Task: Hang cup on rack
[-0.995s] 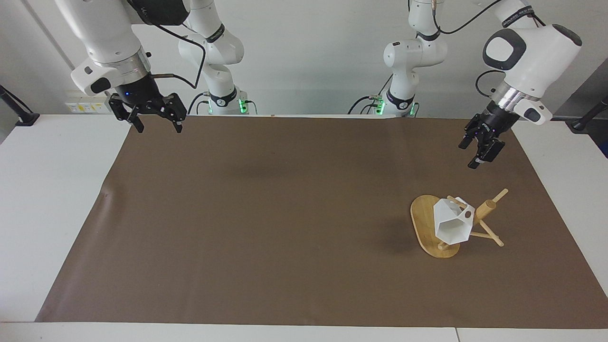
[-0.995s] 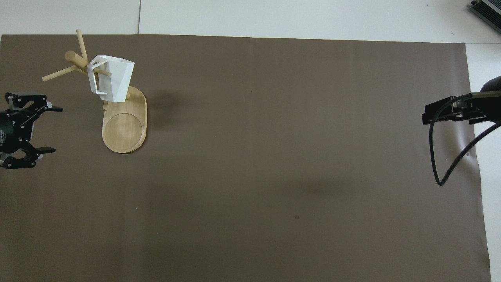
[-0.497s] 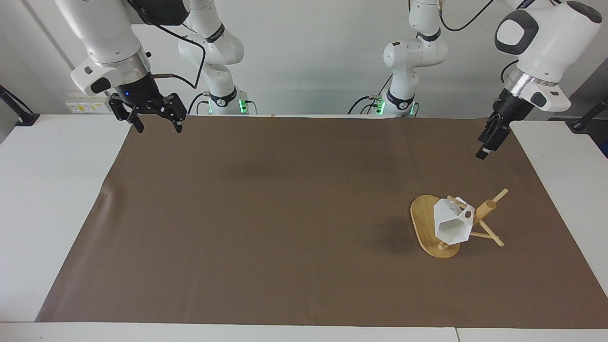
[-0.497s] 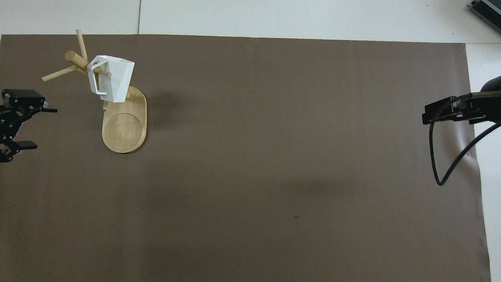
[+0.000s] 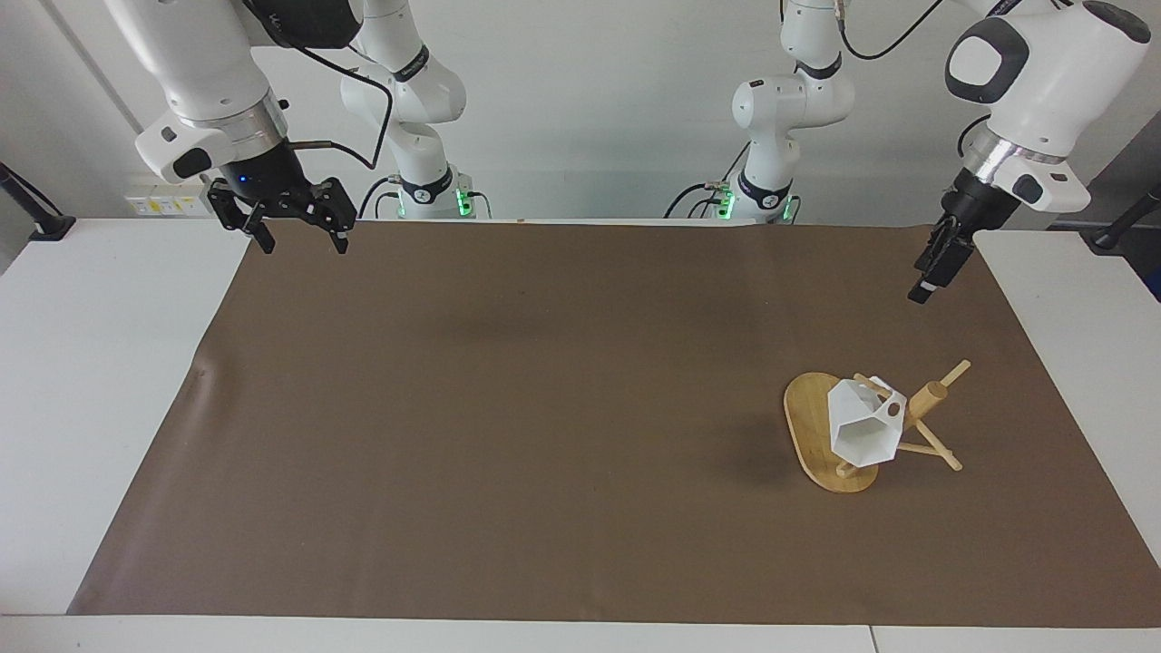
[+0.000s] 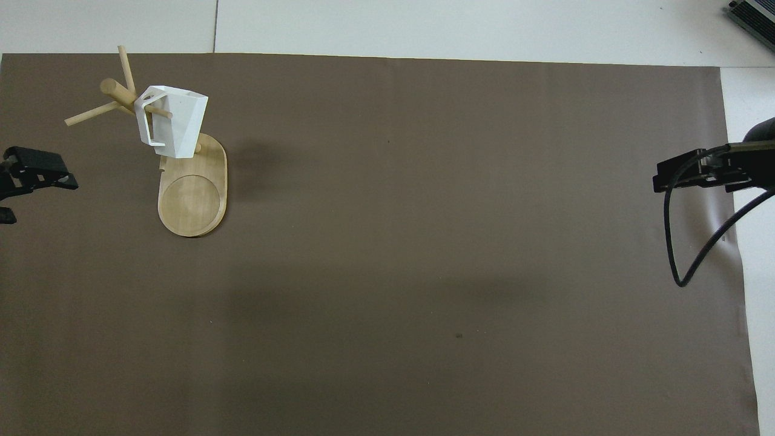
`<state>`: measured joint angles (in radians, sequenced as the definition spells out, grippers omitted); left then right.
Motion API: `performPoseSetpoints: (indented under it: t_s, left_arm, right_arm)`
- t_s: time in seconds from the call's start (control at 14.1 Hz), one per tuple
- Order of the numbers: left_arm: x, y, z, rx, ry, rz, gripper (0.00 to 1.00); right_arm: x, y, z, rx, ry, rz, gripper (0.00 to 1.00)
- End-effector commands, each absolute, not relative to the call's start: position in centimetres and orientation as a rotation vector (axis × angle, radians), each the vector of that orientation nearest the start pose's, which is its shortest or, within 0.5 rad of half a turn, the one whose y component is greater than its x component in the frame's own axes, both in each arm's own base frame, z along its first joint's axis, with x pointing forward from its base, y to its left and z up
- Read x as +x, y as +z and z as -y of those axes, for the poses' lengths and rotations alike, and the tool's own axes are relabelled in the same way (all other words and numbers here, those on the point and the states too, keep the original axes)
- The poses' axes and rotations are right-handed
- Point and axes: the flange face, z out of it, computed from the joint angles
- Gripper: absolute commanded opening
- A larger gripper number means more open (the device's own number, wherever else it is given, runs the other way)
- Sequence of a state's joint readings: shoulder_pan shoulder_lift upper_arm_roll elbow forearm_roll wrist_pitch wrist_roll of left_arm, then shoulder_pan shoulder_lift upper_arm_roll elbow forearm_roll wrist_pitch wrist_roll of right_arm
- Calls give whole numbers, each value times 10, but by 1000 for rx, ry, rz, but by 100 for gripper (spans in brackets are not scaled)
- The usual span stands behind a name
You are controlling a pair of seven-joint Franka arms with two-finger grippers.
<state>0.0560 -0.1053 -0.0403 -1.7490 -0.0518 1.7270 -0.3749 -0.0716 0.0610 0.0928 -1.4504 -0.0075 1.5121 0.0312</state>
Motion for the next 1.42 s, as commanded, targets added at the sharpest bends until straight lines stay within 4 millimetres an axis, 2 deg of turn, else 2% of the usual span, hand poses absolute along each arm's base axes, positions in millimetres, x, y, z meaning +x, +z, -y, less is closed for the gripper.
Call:
performPoseSetpoints:
  t_s: [0.0, 0.21, 0.28, 0.36, 0.43, 0.5, 0.71, 0.92, 0.99, 1.35]
  left_arm:
    - [535, 622, 0, -3106, -58, 371, 100]
    - [523, 631, 5, -3088, 74, 16, 100]
    - [524, 629, 22, -3088, 69, -60, 100]
    - [520, 624, 36, -3091, 73, -83, 100]
    - [520, 622, 42, -3102, 58, -106, 100]
    - [524, 623, 42, -3109, 9, -102, 100]
    - [525, 628, 38, -3165, 12, -91, 100]
    - [526, 630, 42, -3151, 68, -257, 100]
    - [525, 626, 53, -3147, 61, -295, 100]
    - [515, 619, 44, -3140, 107, -263, 100]
  right_arm:
    - [562, 643, -9, -3128, 22, -38, 100]
    - [562, 643, -9, -3128, 22, -38, 100]
    - [562, 643, -9, -3128, 22, -38, 100]
    - [562, 643, -9, -3128, 22, -38, 100]
    - [562, 643, -9, -3128, 22, -38, 100]
    - [562, 643, -9, -3128, 22, -38, 100]
    - [562, 643, -9, -3128, 22, -38, 100]
    - [562, 643, -9, -3128, 22, -38, 100]
    - [562, 643, -9, -3128, 22, -38, 100]
    - [562, 643, -9, -3128, 22, -38, 100]
